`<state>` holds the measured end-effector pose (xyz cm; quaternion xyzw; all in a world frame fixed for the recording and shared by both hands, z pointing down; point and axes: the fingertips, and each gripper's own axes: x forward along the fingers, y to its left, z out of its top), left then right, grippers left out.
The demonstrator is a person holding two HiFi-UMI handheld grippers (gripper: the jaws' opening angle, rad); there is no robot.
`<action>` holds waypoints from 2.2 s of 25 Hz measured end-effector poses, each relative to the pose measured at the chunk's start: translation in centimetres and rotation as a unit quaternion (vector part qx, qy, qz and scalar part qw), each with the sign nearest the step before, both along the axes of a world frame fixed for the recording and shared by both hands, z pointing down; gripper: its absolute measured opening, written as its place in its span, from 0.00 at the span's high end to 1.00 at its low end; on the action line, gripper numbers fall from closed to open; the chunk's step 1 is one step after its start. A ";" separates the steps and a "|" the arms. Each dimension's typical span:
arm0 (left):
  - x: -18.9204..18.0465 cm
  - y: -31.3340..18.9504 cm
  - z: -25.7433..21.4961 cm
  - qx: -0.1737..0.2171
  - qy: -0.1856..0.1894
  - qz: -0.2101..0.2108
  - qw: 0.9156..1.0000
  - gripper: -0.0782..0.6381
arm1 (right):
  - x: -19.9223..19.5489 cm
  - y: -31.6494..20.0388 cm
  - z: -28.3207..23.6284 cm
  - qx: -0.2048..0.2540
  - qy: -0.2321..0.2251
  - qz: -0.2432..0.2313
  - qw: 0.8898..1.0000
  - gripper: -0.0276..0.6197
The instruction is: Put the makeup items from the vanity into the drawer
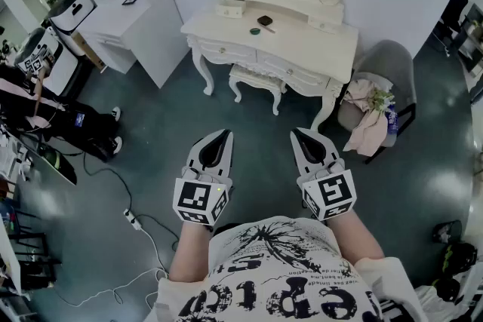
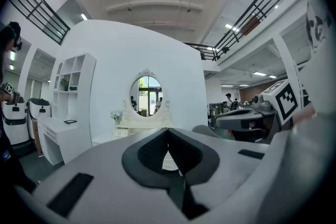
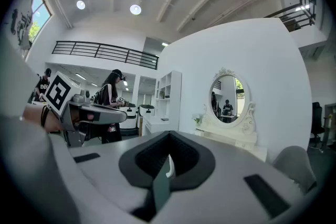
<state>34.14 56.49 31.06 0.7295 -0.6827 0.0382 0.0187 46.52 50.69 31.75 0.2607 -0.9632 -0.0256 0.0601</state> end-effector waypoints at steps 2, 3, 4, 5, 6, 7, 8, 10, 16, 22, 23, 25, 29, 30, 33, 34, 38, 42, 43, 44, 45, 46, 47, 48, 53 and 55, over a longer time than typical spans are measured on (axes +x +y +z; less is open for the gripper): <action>0.2 -0.3 0.2 -0.002 0.001 0.000 1.000 0.86 | 0.1 -0.3 0.3 -0.006 0.000 -0.001 1.000 0.93; 0.2 -0.4 0.3 -0.003 0.001 0.000 1.000 0.86 | 0.1 -0.5 0.4 -0.008 0.000 -0.002 1.000 0.93; 0.2 -0.4 0.4 -0.003 0.002 -0.001 1.000 0.86 | 0.2 -0.6 0.5 -0.009 0.001 -0.002 1.000 0.93; 0.2 -0.5 0.4 -0.004 0.003 -0.002 1.000 0.86 | 0.2 -0.7 0.7 -0.010 0.003 -0.001 1.000 0.93; 0.1 -0.5 0.4 -0.004 0.004 -0.004 1.000 0.86 | 0.2 -0.8 0.8 -0.012 0.004 -0.001 1.000 0.93; 0.0 -0.6 0.5 -0.004 0.005 -0.006 1.000 0.86 | 0.3 -0.9 0.9 -0.014 0.005 0.000 1.000 0.93; -0.1 -0.7 0.5 -0.004 0.006 -0.007 1.000 0.86 | 0.2 -1.0 1.0 -0.016 0.005 0.000 1.000 0.93; -0.3 -0.9 0.7 -0.005 0.009 -0.008 1.000 0.86 | 0.1 -1.3 1.4 -0.022 0.007 0.000 1.000 0.93; -0.5 -1.6 1.7 -0.013 0.020 -0.010 1.000 0.86 | -0.3 -2.0 2.4 -0.036 0.006 -0.004 0.999 0.93; -1.8 -2.8 3.4 -0.031 0.025 -0.017 0.999 0.86 | -1.6 -4.0 4.2 -0.050 0.021 -0.006 0.999 0.93; -2.3 -3.1 3.7 -0.034 0.026 -0.018 0.999 0.86 | -2.1 -4.3 4.6 -0.048 0.028 -0.004 0.998 0.93; -3.7 -3.8 4.2 -0.038 0.028 -0.019 0.999 0.86 | -3.4 -5.2 5.2 -0.043 0.040 0.003 0.998 0.93; -7.6 -6.3 5.1 -0.040 0.034 -0.003 0.999 0.86 | -7.1 -7.3 6.1 -0.053 0.044 0.018 0.997 0.93; -8.8 -7.3 5.2 -0.038 0.037 0.002 0.999 0.86 | -8.2 -8.1 6.2 -0.055 0.043 0.023 0.997 0.93; -13.2 -10.8 5.1 -0.033 0.044 0.018 0.998 0.86 | -12.2 -10.9 6.5 -0.055 0.045 0.043 0.997 0.93; -14.8 -12.2 5.0 -0.032 0.044 0.024 0.998 0.86 | -13.6 -12.1 6.5 -0.054 0.046 0.051 0.996 0.93; -21.9 -17.6 4.2 -0.033 0.048 0.046 0.997 0.86 | -19.9 -16.8 6.3 -0.068 0.043 0.086 0.993 0.93; -28.0 -22.7 3.5 -0.035 0.044 0.078 0.995 0.86 | -26.2 -21.5 5.6 -0.072 0.039 0.120 0.989 0.93; -29.4 -23.8 3.5 -0.036 0.041 0.084 0.995 0.86 | -27.6 -22.6 5.5 -0.073 0.038 0.126 0.989 0.93; -30.7 -24.8 3.4 -0.037 0.037 0.091 0.994 0.86 | -29.0 -23.6 5.3 -0.074 0.036 0.132 0.988 0.93; -31.9 -25.8 3.4 -0.039 0.032 0.097 0.994 0.86 | -30.2 -24.6 5.2 -0.075 0.034 0.138 0.987 0.93; -32.9 -26.7 3.4 -0.041 0.030 0.103 0.993 0.86 | -31.2 -25.5 5.0 -0.076 0.033 0.145 0.986 0.93; -33.8 -27.6 3.3 -0.042 0.030 0.108 0.993 0.86 | -32.1 -26.3 4.9 -0.077 0.033 0.150 0.985 0.93; -34.7 -28.4 3.3 -0.043 0.033 0.111 0.992 0.86 | -32.8 -27.1 4.9 -0.078 0.035 0.154 0.984 0.93; -37.9 -32.5 4.1 -0.048 0.046 0.116 0.991 0.86 | -35.0 -31.4 5.9 -0.089 0.046 0.167 0.981 0.93; -38.5 -34.5 4.9 -0.053 0.047 0.113 0.991 0.86 | -35.3 -33.8 6.7 -0.092 0.051 0.168 0.980 0.93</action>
